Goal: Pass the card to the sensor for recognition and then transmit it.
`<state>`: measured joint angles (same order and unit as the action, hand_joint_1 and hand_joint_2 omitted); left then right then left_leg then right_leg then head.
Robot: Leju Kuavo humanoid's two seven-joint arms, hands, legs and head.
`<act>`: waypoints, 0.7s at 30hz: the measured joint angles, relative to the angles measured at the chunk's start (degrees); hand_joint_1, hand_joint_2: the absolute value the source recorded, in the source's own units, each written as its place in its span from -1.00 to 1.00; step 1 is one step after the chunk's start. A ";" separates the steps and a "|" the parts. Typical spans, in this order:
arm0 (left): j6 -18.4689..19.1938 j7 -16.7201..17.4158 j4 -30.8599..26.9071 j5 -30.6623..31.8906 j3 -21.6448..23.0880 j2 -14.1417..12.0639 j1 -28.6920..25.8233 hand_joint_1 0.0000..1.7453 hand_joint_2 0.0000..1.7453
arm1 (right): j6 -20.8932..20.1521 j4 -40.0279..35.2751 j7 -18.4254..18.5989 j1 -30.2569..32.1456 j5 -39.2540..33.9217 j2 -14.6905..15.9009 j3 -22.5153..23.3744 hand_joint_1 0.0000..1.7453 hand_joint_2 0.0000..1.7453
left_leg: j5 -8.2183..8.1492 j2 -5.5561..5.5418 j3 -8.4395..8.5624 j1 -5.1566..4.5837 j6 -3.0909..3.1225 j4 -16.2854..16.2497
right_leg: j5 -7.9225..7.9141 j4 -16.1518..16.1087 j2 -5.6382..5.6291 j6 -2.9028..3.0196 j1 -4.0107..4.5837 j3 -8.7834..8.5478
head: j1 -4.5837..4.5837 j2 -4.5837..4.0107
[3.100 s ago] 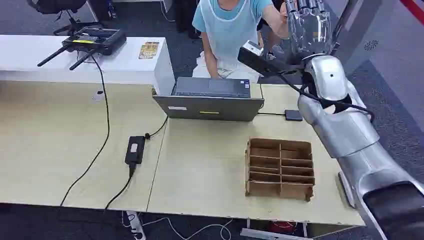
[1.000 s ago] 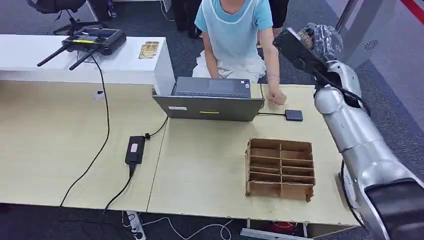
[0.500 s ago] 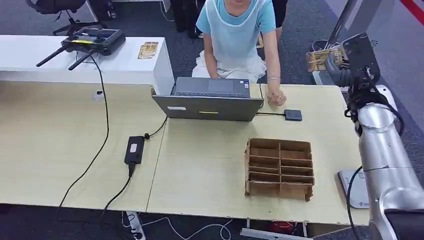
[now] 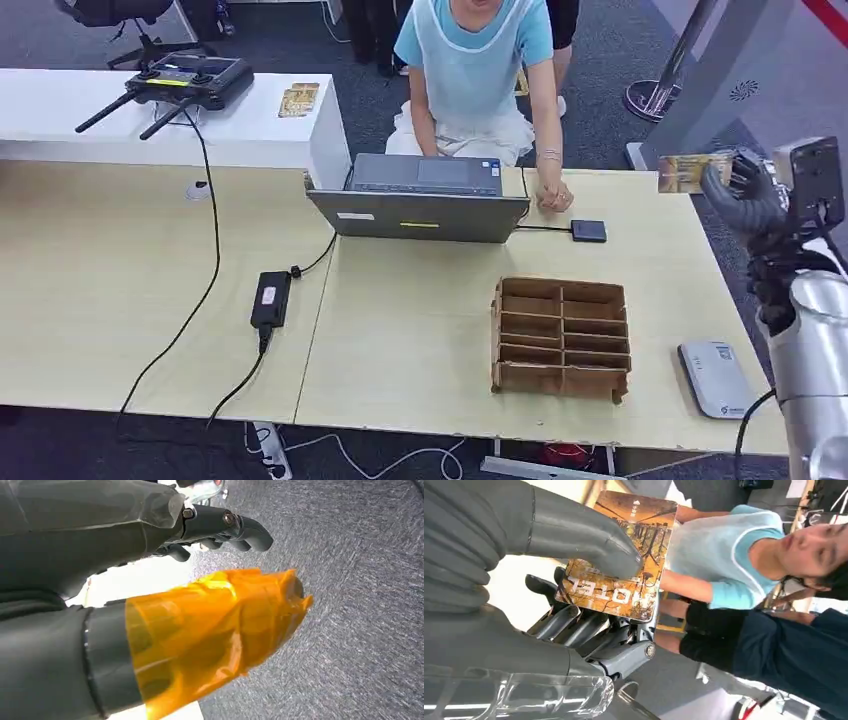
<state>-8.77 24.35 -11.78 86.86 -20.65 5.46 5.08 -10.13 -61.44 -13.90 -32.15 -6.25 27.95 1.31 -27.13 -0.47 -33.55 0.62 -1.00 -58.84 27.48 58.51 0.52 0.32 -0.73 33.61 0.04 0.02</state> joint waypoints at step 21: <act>-0.85 -0.59 0.04 -0.37 -1.81 -0.57 -0.88 -1.00 -1.00 | -14.11 -1.55 -5.81 20.03 -4.11 7.61 8.38 1.00 1.00 | -0.02 0.03 -0.03 -0.01 0.02 0.02 | 0.02 0.01 0.00 0.00 -0.01 0.02 | 0.02 0.00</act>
<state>-9.62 23.76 -11.74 86.49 -22.47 4.90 4.21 -24.24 -62.99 -19.71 -12.12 -10.36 35.56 9.68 -27.15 -0.44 -33.57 0.61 -0.98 -58.81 27.50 58.52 0.51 0.31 -0.74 33.63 0.07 0.02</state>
